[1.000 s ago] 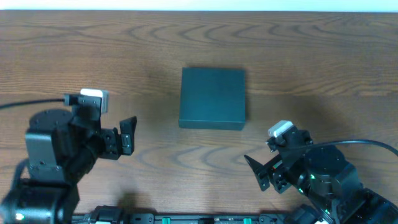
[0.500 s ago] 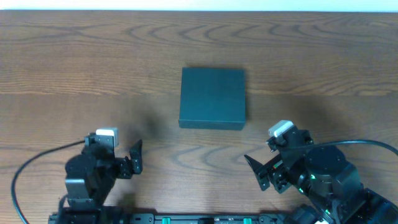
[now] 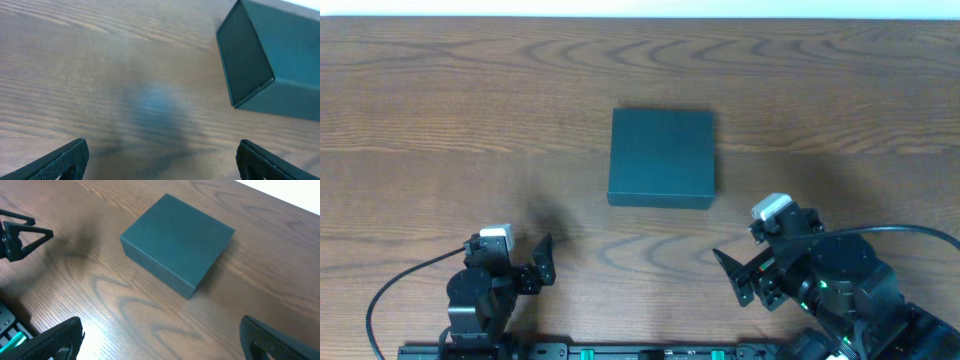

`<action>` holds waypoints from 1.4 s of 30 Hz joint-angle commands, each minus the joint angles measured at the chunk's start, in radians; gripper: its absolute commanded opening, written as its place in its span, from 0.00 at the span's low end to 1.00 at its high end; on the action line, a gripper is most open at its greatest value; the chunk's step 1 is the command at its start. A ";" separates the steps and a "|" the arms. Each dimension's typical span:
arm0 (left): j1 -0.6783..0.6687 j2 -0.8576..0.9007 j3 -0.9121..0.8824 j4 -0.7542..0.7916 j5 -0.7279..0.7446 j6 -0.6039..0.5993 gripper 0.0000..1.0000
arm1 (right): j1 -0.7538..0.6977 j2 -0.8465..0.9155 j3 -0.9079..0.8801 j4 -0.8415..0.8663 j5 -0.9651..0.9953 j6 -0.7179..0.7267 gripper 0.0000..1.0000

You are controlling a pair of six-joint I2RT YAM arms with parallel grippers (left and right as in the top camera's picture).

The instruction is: Pack container

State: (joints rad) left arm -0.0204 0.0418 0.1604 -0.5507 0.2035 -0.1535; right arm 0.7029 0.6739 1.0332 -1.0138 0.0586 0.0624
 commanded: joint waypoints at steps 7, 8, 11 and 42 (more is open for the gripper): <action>0.005 -0.039 -0.013 0.005 -0.058 0.029 0.95 | 0.005 -0.001 0.012 -0.002 -0.003 -0.015 0.99; 0.005 -0.039 -0.013 0.005 -0.057 0.034 0.95 | 0.005 -0.001 0.012 -0.002 -0.003 -0.016 0.99; 0.005 -0.038 -0.013 0.005 -0.057 0.034 0.95 | 0.005 -0.001 0.012 -0.002 -0.003 -0.015 0.99; 0.005 -0.037 -0.013 0.005 -0.057 0.034 0.95 | -0.143 -0.155 -0.204 0.090 0.047 -0.101 0.99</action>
State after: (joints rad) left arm -0.0204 0.0128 0.1593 -0.5488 0.1562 -0.1307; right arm 0.6273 0.5919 0.9459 -0.9672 0.0872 -0.0048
